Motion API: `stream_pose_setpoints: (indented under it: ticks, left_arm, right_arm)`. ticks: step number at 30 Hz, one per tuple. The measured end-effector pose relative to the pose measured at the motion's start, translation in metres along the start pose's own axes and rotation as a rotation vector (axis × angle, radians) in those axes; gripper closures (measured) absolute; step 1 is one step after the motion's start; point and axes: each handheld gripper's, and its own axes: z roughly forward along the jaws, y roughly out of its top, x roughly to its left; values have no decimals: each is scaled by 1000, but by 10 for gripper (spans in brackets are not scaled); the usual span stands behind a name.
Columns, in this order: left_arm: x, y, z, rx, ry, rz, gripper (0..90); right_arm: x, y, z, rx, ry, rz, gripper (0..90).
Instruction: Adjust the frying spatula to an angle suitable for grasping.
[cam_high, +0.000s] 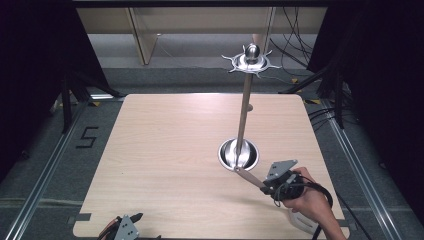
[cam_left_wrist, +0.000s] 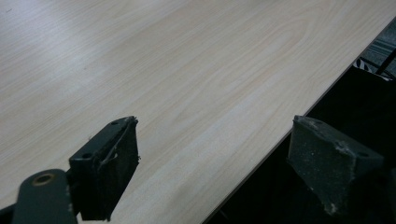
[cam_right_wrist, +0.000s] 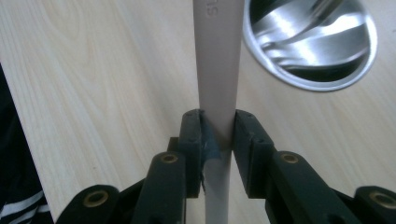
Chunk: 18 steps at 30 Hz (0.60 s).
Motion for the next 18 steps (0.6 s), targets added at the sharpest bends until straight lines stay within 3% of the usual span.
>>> stream_pose_setpoints:
  ticks: [4,5,6,7,8,9,11,13,15,18]
  left_arm:
    - [0,0,0,-2,1,2,155]
    - [0,0,0,-2,1,2,155]
    - [0,0,-1,-1,1,4,155]
    - [0,0,1,-7,4,1,155]
    - [0,0,1,-7,4,1,155]
    - [0,0,1,-1,9,0,155]
    - [-1,0,0,-4,-10,-13,155]
    - [-1,0,1,-18,-2,-14,155]
    - [0,0,1,-5,15,2,155]
    - [0,0,0,1,3,-1,155]
  right_arm:
    - [-10,-6,-12,-79,-3,50,746]
    - [-17,-9,-20,-134,14,15,746]
    - [-17,-9,-20,-134,14,15,746]
    - [-20,-11,-28,-173,12,44,746]
    - [-20,-11,-28,-173,12,44,746]
    - [-20,-12,-38,-223,-22,98,746]
    - [-21,-13,-44,-247,-26,118,746]
    - [-23,-14,-47,-260,-29,116,746]
    - [-27,-16,-53,-308,-25,122,746]
    - [-29,-18,-57,-335,-22,144,746]
